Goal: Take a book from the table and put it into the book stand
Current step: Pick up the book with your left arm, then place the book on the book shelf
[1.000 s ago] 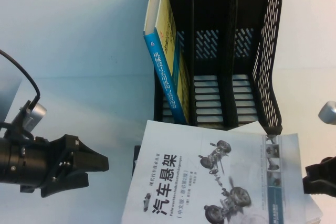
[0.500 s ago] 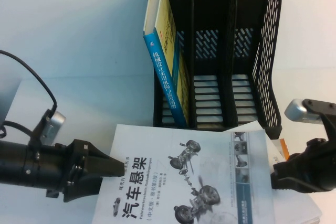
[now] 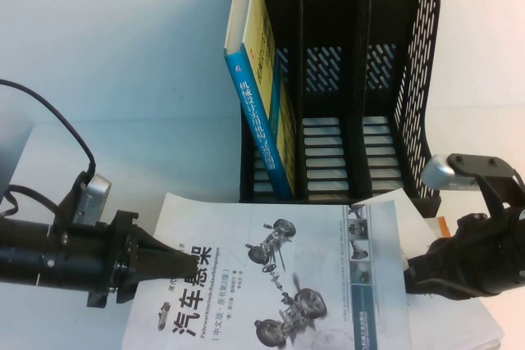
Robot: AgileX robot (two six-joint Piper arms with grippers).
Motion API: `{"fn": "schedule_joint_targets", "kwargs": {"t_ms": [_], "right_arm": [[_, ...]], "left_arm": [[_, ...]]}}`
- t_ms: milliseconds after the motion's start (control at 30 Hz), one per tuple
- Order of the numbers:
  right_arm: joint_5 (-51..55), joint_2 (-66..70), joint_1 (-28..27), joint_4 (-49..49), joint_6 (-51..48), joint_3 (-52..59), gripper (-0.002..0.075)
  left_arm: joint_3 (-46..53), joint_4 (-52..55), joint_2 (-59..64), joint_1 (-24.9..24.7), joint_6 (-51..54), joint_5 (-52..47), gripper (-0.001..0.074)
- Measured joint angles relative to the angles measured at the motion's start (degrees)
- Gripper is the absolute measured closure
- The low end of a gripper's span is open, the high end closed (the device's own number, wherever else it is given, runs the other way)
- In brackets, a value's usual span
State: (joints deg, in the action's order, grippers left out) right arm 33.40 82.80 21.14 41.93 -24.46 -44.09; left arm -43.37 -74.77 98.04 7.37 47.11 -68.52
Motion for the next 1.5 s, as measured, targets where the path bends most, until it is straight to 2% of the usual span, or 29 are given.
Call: {"fn": "schedule_joint_targets", "kwargs": {"t_ms": [133,233,333,533,800,900,1100,1500], "right_arm": [[1.1,-1.6,0.1,-1.2,-0.1,0.0,0.0728],[2.5,-4.4,0.3,-2.0,0.1,0.0,0.0728],[3.7,-7.2,0.3,-3.9,1.1,-0.1,0.0728],[5.8,-13.2,0.3,-7.7,1.9,-0.4,0.0728],[7.3,-21.1,0.3,-8.8,2.0,-0.4,0.0728],[7.7,-23.8,0.3,-8.9,2.0,-0.4,0.0728],[10.4,-26.7,0.3,-7.4,2.0,-0.4,0.0728],[13.3,-26.9,0.3,-7.3,2.0,-0.4,0.0728]], "left_arm": [[-1.3,1.8,-2.8,-0.1,-6.9,-0.1,0.0612],[-4.6,6.8,-6.6,-0.3,-15.2,0.1,0.0613],[-9.9,13.4,-12.1,-2.5,-23.1,0.5,0.0613],[-26.1,29.8,-20.4,-12.9,-37.6,-0.1,0.0615],[-44.7,50.6,-22.0,-28.3,-54.2,-3.3,0.0618],[-49.2,54.8,-21.3,-32.5,-56.6,-3.5,0.0618],[-55.0,59.1,-18.5,-36.8,-58.1,-0.3,0.062],[-70.9,65.7,-8.6,-37.4,-60.8,6.4,0.0621]]}}
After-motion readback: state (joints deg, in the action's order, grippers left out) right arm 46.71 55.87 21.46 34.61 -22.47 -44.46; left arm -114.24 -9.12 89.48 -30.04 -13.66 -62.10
